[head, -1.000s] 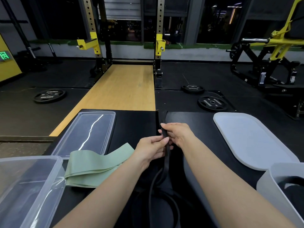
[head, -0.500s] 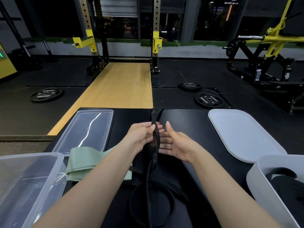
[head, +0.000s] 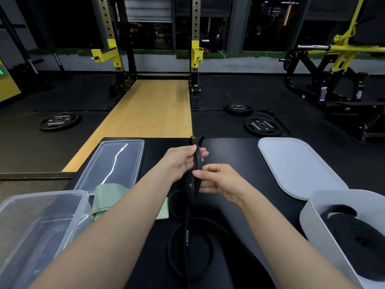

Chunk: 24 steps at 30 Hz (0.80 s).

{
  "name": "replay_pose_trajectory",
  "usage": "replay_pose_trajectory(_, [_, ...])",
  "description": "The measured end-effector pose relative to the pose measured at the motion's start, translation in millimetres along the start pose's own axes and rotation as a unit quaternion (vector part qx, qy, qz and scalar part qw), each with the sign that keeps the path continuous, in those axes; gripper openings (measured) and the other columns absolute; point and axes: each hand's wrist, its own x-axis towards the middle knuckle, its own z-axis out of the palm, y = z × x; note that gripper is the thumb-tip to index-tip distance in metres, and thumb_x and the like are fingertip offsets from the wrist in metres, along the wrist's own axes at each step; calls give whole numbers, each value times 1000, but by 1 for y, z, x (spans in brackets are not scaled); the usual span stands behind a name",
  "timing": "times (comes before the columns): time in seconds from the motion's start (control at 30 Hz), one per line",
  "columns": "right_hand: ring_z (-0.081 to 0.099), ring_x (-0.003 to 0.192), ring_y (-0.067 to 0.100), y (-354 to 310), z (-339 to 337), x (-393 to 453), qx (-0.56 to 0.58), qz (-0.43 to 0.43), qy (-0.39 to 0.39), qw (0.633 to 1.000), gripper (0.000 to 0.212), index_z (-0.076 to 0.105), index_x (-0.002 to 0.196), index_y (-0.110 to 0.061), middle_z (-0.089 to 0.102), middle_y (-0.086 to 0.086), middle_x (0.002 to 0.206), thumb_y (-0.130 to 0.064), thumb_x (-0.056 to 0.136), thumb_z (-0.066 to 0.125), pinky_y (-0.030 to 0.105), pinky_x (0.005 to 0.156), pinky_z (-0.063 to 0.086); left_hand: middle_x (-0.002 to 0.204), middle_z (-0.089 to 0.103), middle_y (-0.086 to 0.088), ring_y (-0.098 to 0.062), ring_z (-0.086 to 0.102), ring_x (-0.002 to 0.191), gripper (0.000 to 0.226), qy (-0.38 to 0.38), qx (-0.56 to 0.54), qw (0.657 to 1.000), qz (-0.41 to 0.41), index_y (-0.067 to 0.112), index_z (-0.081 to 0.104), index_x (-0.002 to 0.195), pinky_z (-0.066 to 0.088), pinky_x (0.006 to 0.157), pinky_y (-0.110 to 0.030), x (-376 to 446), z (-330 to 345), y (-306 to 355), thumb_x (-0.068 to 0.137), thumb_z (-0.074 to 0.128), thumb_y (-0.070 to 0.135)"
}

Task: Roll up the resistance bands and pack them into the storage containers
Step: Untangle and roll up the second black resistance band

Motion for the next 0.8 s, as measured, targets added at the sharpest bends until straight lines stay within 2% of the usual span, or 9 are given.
replay_pose_trajectory(0.1, [72, 73, 19, -3, -3, -2, -33, 0, 44, 999, 22, 67, 64, -16, 72, 7, 76, -10, 85, 69, 26, 64, 57, 99, 70, -13, -19, 69, 91, 21, 4, 84, 996, -30, 0, 63, 102, 56, 76, -25, -6, -5, -4, 91, 60, 16])
replay_pose_trajectory(0.2, [71, 72, 17, -6, -8, -2, -61, 9, 70, 996, 16, 64, 69, -10, 71, 5, 73, -10, 84, 70, 23, 62, 55, 102, 69, -13, -17, 69, 88, 23, -3, 131, 990, -58, 3, 65, 100, 58, 66, -22, -14, -9, -10, 84, 68, 19])
replay_pose_trajectory(0.33, [71, 70, 18, -4, -10, -1, -105, 34, 95, 989, 9, 66, 79, -4, 71, 9, 78, -11, 82, 72, 25, 66, 58, 99, 71, -11, -20, 69, 89, 30, -27, 179, 979, -94, 3, 66, 105, 58, 67, -25, -26, -10, -14, 83, 70, 23])
replay_pose_trajectory(0.47, [71, 75, 24, -1, -5, -2, -218, 24, 147, 965, 19, 70, 83, 0, 71, 13, 85, -17, 79, 77, 30, 70, 60, 93, 70, -11, -21, 68, 82, 20, 3, 193, 977, -89, 6, 68, 98, 57, 62, -26, -32, -4, -20, 82, 72, 18])
replay_pose_trajectory(0.57, [72, 73, 25, -1, -1, -3, -248, 7, 155, 956, 23, 69, 82, 0, 71, 13, 85, -20, 76, 80, 36, 73, 60, 79, 67, -6, -12, 64, 67, 18, 41, 167, 983, -70, 5, 69, 96, 54, 53, -20, -33, 2, -22, 82, 71, 16])
replay_pose_trajectory(0.63, [72, 72, 23, -1, -4, -6, -231, 3, 149, 962, 22, 68, 82, -1, 71, 14, 81, -21, 78, 78, 35, 74, 60, 77, 68, -5, -8, 66, 56, 18, 58, 161, 984, -48, 5, 70, 96, 52, 47, -17, -32, 5, -23, 82, 72, 16])
replay_pose_trajectory(0.7, [71, 71, 19, 0, -8, -10, -200, 5, 112, 973, 16, 67, 83, -6, 71, 13, 79, -22, 85, 70, 31, 74, 59, 80, 70, -6, -6, 68, 53, 16, 60, 146, 987, -27, 5, 70, 96, 50, 45, -16, -31, 5, -23, 83, 70, 14])
replay_pose_trajectory(0.8, [70, 75, 14, 5, -11, -19, -157, 33, 39, 986, 14, 67, 91, -12, 71, 8, 84, -21, 95, 56, 24, 69, 58, 86, 72, -7, -12, 71, 70, 8, 55, 118, 991, -7, 6, 69, 88, 57, 59, -22, -30, 2, -23, 88, 64, 12])
